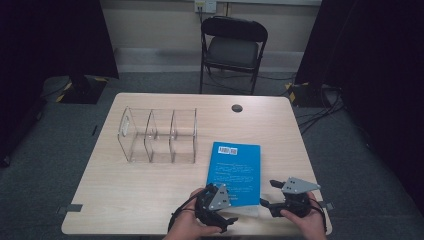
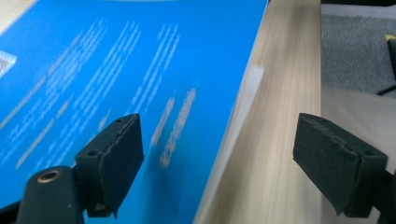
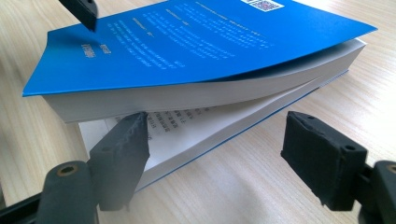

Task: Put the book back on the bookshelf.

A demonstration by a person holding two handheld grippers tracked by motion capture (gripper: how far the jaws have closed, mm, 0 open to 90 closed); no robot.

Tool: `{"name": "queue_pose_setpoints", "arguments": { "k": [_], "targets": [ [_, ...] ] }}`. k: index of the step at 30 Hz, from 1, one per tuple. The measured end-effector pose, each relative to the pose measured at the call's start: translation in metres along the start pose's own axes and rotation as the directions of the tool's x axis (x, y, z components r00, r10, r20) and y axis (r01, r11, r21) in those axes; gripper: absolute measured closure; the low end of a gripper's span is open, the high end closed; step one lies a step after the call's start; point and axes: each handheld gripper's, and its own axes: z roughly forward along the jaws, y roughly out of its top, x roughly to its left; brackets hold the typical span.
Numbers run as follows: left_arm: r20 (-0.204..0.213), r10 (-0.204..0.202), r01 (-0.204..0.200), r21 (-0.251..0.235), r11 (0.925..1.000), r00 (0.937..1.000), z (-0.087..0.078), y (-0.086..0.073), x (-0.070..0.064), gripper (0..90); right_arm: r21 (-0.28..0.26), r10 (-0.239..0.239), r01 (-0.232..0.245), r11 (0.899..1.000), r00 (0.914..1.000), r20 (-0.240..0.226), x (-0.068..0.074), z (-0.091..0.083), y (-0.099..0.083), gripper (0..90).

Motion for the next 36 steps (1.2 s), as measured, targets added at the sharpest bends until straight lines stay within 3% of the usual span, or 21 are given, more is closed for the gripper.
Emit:
{"name": "queue_pose_setpoints", "arguments": {
  "k": [3,4,9,10,13,14,15,18,22,23,26,27,30,35,36],
  "targets": [
    [-0.003,0.002,-0.002,0.017,0.9998,1.0000,0.009,0.005,-0.003,16.1,-0.010,0.018,-0.018,1.000,0.9998,0.002,0.000,-0.001,0.001,22.1],
    [0.001,-0.012,0.012,-0.002,0.9999,0.9999,0.013,0.006,-0.003,15.6,-0.011,0.021,-0.021,1.000,0.9998,0.005,0.000,-0.001,0.001,22.2],
    [-0.077,-0.001,0.004,0.036,0.9994,0.9970,0.023,0.010,-0.004,15.6,-0.013,0.041,-0.041,0.999,0.9992,0.002,0.001,-0.001,0.001,22.1],
    [-0.093,0.000,0.001,0.021,0.9998,0.9956,0.025,0.010,-0.004,16.6,-0.016,0.044,-0.044,0.999,0.9990,0.001,0.001,0.000,0.001,22.2],
    [-0.111,-0.006,0.010,0.039,0.9992,0.9939,0.024,0.010,-0.001,27.3,-0.018,0.044,-0.044,0.999,0.9990,-0.001,0.000,0.000,0.001,22.2],
    [-0.105,-0.016,0.019,0.027,0.9995,0.9943,0.024,0.009,0.001,33.5,-0.017,0.042,-0.042,0.999,0.9991,0.000,0.001,0.000,0.000,22.2],
    [-0.096,-0.036,0.038,0.015,0.9992,0.9947,0.023,0.009,0.004,33.9,-0.021,0.042,-0.042,0.999,0.9991,-0.003,0.000,0.000,0.000,22.2],
    [-0.082,-0.007,0.008,0.016,0.9998,0.9966,0.021,0.008,0.003,38.9,-0.017,0.034,-0.034,0.999,0.9994,-0.008,0.002,0.000,0.001,22.2],
    [-0.060,-0.005,0.007,0.022,0.9997,0.9982,0.016,0.008,0.004,49.6,-0.018,0.018,-0.018,1.000,0.9998,-0.001,0.003,0.001,0.001,22.1],
    [-0.053,-0.013,0.013,0.007,0.9999,0.9985,0.017,0.007,0.004,52.1,-0.019,-0.030,0.030,0.999,0.9995,-0.001,0.005,0.001,0.002,22.1],
    [-0.040,-0.025,0.026,0.009,0.9996,0.9989,0.015,0.009,0.005,56.5,-0.024,-0.071,0.071,0.997,0.9974,-0.005,0.008,0.002,0.003,20.6],
    [-0.033,-0.037,0.038,0.021,0.9991,0.9988,0.014,0.010,0.006,56.9,-0.017,-0.140,0.140,0.990,0.9901,0.006,0.013,0.005,0.006,18.7],
    [-0.012,-0.047,0.047,0.009,0.9989,0.9988,0.012,0.010,0.008,59.7,-0.017,-0.203,0.203,0.979,0.9792,0.006,0.018,0.009,0.008,18.0],
    [0.000,-0.049,0.049,0.015,0.9987,0.9988,0.012,0.011,0.009,60.3,-0.024,-0.255,0.256,0.966,0.9667,0.021,0.019,0.011,0.012,18.1],
    [0.006,-0.050,0.050,0.021,0.9985,0.9987,0.011,0.011,0.011,60.3,-0.019,-0.288,0.288,0.957,0.9576,0.016,0.019,0.013,0.014,18.6]
  ]
}}
